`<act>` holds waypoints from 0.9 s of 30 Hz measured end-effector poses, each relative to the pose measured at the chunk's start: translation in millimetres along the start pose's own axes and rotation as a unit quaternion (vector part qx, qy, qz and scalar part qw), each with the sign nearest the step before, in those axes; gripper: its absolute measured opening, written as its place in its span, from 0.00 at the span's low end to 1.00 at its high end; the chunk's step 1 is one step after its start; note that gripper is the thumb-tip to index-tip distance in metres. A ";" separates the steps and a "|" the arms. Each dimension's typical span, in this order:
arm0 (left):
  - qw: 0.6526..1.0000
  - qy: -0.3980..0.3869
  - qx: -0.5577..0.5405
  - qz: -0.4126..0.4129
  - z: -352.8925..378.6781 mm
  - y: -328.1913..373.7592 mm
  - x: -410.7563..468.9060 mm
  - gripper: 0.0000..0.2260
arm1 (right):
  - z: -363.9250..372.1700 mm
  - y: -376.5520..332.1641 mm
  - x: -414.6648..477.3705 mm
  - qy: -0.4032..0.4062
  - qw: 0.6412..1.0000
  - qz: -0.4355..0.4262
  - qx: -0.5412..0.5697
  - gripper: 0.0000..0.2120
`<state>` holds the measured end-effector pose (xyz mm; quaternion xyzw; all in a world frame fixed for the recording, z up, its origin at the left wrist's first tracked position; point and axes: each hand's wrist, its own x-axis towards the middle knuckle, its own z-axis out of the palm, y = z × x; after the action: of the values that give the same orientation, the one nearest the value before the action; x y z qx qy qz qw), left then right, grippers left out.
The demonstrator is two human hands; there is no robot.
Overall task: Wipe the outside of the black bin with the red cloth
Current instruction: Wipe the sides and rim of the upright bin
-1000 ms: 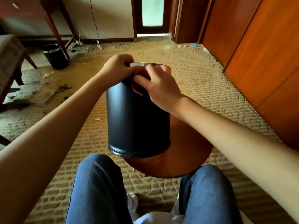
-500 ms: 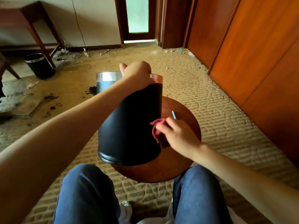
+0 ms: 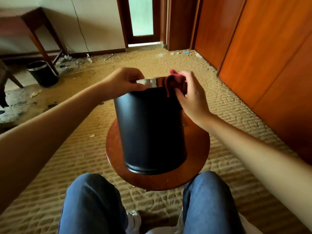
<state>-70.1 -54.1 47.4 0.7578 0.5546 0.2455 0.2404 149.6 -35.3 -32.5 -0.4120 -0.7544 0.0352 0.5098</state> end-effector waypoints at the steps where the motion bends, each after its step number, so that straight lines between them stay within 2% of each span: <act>1: 1.000 -0.006 0.009 -0.001 -1.2 -3.4 1.4 0.07 | 6.7 -1.7 -0.4 -0.009 1.000 -0.010 -0.015 0.15; 4: 0.996 0.010 0.087 -0.011 1.4 -8.5 10.4 0.10 | 25.9 -15.0 -11.1 -0.045 0.993 -0.067 -0.081 0.14; 6: 0.988 0.074 0.129 -0.044 8.7 -11.0 15.6 0.13 | 35.8 -23.5 -43.1 -0.082 0.981 -0.149 -0.094 0.12; 9: 0.965 0.161 0.196 -0.070 16.7 -22.7 17.2 0.13 | 35.8 -20.3 -119.5 -0.163 0.942 -0.284 -0.073 0.09; 12: 0.967 0.186 0.168 -0.047 12.3 -34.8 12.9 0.12 | 34.2 -12.8 -143.1 -0.225 0.902 -0.364 -0.060 0.12; 13: 0.968 0.184 0.163 -0.039 12.6 -35.9 12.9 0.12 | 36.8 -13.4 -129.5 -0.227 0.898 -0.372 -0.057 0.13; 15: 0.971 0.177 0.161 -0.029 14.8 -35.1 13.9 0.12 | 46.3 -23.0 -86.0 -0.188 0.918 -0.346 -0.048 0.16; 18: 0.971 0.177 0.156 -0.023 12.6 -32.0 12.7 0.16 | 51.0 -35.6 -18.6 -0.108 0.962 -0.244 -0.052 0.17; 21: 0.969 0.189 0.156 -0.027 15.5 -32.2 10.8 0.15 | 49.6 -38.6 -14.1 -0.091 0.979 -0.175 -0.058 0.14; 24: 0.959 0.222 0.173 -0.036 23.0 -29.9 8.5 0.17 | 48.7 -33.8 -71.8 -0.126 0.956 -0.253 -0.074 0.11; 27: 0.955 0.241 0.170 -0.020 29.8 -30.0 4.4 0.19 | 38.7 -23.3 -124.9 -0.214 0.903 -0.370 -0.051 0.09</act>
<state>-71.5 -44.6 6.0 0.6943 0.6451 0.3178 -0.0280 122.7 -118.5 -132.4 -0.1113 -0.9442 -0.1067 0.2909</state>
